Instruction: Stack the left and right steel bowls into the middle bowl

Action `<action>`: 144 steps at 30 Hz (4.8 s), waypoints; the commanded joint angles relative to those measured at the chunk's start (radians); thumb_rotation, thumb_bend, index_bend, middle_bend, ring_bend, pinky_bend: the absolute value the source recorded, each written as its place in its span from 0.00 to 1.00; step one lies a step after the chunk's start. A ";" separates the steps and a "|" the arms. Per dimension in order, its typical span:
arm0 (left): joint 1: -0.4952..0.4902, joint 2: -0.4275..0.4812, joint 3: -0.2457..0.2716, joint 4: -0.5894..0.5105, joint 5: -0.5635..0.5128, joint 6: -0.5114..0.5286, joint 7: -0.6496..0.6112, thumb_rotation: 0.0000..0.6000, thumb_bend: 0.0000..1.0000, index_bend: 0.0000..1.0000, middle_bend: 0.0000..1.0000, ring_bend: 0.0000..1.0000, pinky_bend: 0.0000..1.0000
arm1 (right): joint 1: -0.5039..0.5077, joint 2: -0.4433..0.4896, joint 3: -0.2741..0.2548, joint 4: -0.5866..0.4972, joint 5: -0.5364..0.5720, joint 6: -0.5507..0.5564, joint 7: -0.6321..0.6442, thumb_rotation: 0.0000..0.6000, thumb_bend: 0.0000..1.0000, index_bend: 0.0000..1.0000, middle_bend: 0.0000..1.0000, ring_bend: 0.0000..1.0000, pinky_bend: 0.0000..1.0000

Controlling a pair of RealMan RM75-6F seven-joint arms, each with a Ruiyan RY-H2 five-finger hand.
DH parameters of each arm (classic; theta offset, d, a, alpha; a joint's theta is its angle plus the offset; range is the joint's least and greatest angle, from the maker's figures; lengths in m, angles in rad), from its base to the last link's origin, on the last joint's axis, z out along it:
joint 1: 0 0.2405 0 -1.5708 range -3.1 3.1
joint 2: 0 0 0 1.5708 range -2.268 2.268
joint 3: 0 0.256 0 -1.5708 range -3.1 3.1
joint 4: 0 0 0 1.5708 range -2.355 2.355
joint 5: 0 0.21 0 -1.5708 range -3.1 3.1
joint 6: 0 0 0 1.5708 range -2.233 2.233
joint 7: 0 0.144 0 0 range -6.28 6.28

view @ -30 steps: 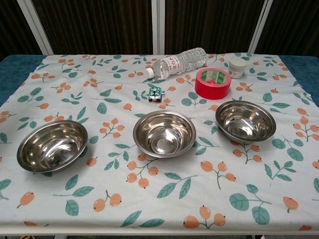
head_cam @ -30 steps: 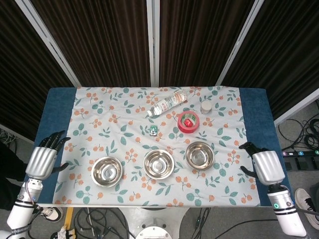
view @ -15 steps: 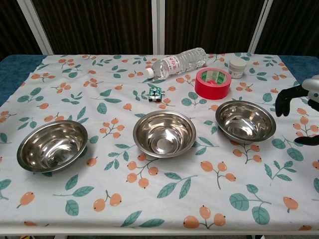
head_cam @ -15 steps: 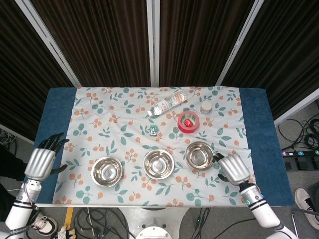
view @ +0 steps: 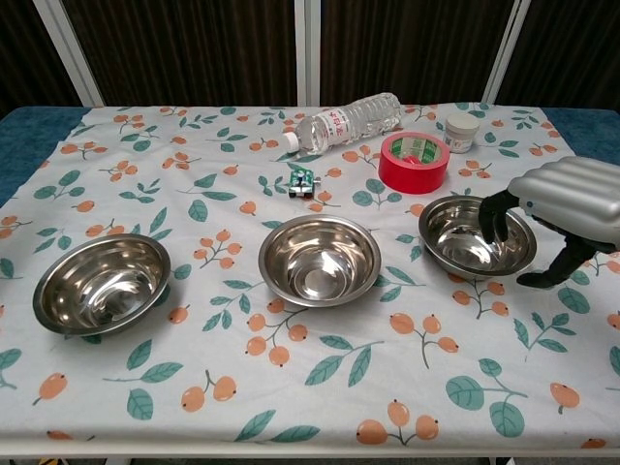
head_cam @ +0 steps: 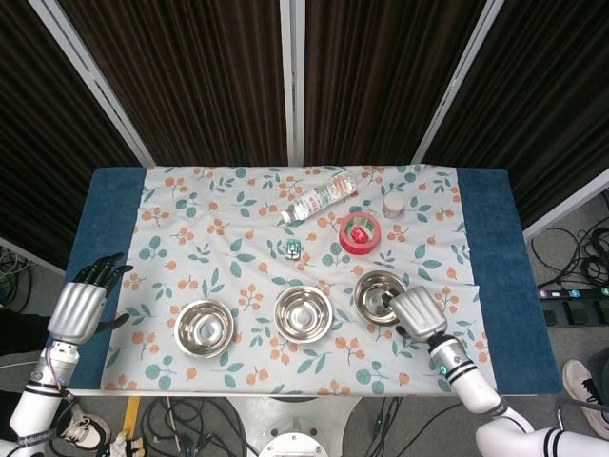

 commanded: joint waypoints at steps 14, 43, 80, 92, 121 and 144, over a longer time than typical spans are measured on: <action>-0.002 0.001 0.004 0.010 -0.003 -0.009 -0.003 1.00 0.05 0.26 0.21 0.15 0.27 | 0.054 -0.070 -0.020 0.069 0.100 -0.043 -0.087 1.00 0.34 0.50 0.47 0.91 0.90; -0.001 -0.004 0.000 0.022 -0.010 -0.006 -0.020 1.00 0.05 0.26 0.21 0.15 0.27 | 0.068 -0.036 -0.040 -0.029 0.085 0.075 -0.138 1.00 0.47 0.66 0.59 0.91 0.90; 0.019 0.008 -0.021 0.072 -0.040 0.018 -0.076 1.00 0.05 0.26 0.21 0.15 0.27 | 0.255 -0.140 -0.001 -0.154 0.110 -0.045 -0.286 1.00 0.05 0.51 0.48 0.90 0.90; 0.015 0.011 -0.020 0.055 -0.034 0.017 -0.063 1.00 0.05 0.26 0.21 0.15 0.27 | 0.248 -0.001 -0.014 -0.311 0.142 0.019 -0.303 1.00 0.00 0.28 0.32 0.88 0.90; -0.102 0.017 0.219 -0.076 0.410 -0.112 0.258 1.00 0.12 0.42 0.43 0.79 0.87 | 0.009 0.412 0.061 -0.318 0.071 0.270 0.266 1.00 0.00 0.27 0.34 0.88 0.90; -0.151 -0.169 0.166 0.136 0.360 -0.183 0.383 1.00 0.20 0.52 0.51 0.90 0.90 | -0.032 0.418 0.062 -0.262 0.081 0.244 0.333 1.00 0.00 0.25 0.36 0.89 0.90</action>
